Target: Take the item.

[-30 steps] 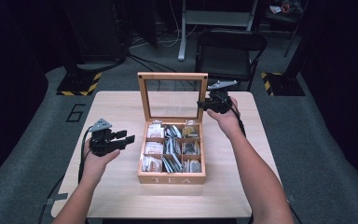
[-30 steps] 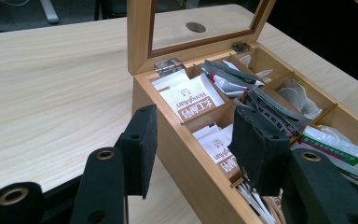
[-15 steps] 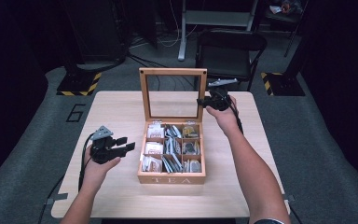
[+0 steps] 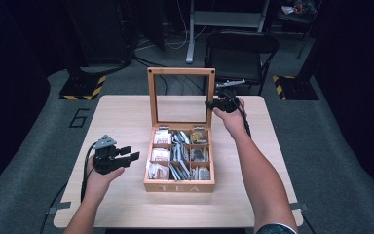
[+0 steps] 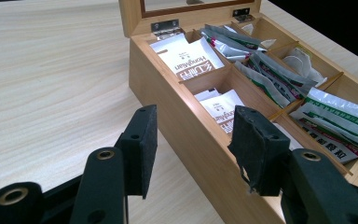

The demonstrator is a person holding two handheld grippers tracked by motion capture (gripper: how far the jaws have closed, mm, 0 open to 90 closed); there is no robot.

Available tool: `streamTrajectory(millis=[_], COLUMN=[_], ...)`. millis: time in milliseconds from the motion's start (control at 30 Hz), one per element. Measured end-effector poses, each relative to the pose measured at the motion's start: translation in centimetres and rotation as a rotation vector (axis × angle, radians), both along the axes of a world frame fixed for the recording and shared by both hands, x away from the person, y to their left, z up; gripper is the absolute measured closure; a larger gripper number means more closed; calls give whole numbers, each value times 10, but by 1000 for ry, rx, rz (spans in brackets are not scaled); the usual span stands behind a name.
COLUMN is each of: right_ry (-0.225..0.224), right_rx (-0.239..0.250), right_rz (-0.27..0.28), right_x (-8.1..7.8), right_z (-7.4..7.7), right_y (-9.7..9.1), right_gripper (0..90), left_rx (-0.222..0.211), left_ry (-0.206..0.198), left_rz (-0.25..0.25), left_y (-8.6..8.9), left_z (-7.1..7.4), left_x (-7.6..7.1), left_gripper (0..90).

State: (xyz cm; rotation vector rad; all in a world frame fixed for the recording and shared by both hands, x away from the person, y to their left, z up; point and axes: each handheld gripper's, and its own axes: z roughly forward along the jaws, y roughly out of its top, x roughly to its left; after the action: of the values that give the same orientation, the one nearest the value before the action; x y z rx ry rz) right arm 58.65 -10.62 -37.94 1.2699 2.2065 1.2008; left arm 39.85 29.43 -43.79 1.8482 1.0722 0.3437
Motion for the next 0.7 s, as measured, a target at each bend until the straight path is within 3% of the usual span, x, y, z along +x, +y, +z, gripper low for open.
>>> streamTrajectory(millis=[500, 700], right_ry=[-7, -16], right_rx=[-33, -24], right_rz=[-19, -34], right_x=[-3, -12], right_z=[2, 1], right_y=[4, 3], right_gripper=[619, 516], left_rx=[-4, -7], left_ry=[19, 24], left_rz=[-9, -4], left_y=[-4, -4], left_z=[-6, -7], left_x=[0, 1], left_gripper=[483, 473])
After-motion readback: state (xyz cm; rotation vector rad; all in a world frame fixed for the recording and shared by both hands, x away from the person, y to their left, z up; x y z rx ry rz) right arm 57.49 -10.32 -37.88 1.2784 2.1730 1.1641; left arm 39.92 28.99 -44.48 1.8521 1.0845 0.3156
